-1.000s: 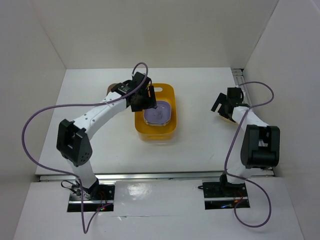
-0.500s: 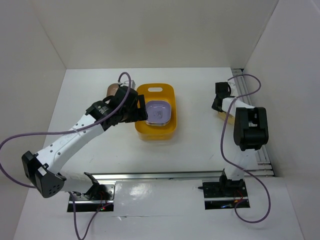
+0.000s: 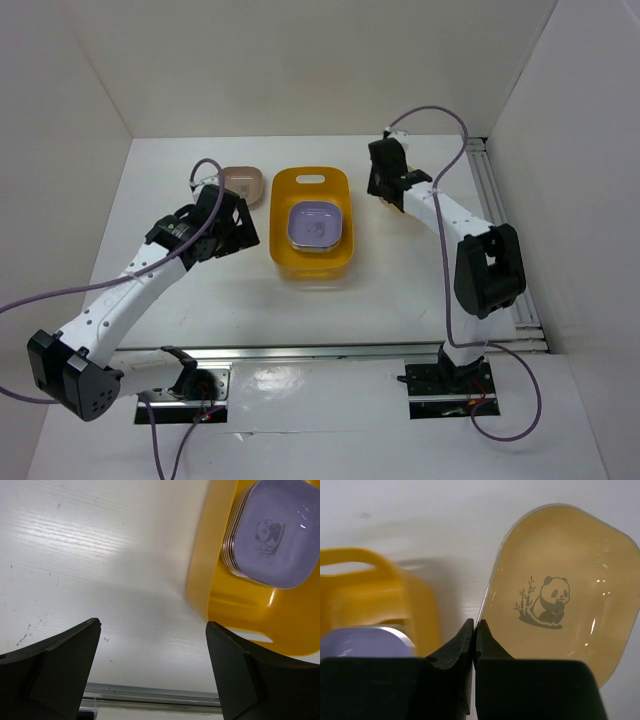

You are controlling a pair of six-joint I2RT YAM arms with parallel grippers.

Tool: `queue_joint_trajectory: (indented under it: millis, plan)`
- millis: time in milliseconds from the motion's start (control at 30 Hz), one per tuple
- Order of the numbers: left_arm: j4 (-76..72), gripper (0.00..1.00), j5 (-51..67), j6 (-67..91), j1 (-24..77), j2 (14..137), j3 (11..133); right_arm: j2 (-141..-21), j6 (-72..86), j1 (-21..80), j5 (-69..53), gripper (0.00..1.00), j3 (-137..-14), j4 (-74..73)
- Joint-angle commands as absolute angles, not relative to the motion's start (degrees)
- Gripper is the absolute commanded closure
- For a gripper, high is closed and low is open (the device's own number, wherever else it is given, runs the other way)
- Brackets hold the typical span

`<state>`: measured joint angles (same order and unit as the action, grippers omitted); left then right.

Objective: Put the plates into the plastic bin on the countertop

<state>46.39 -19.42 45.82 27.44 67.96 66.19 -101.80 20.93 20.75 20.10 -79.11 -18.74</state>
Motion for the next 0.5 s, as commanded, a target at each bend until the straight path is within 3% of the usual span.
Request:
queue_joint_trajectory:
  millis: [0,467]
  plan:
    - [46.0,0.0,-19.9,46.8,25.6,66.9,66.0,-95.5,20.1,25.6,22.1,1.0,-87.1,-23.1]
    - [44.9,0.0,-17.3,48.2,23.8,69.1,63.0,-111.7,29.2,44.7,27.1,1.0,-108.9,-30.5]
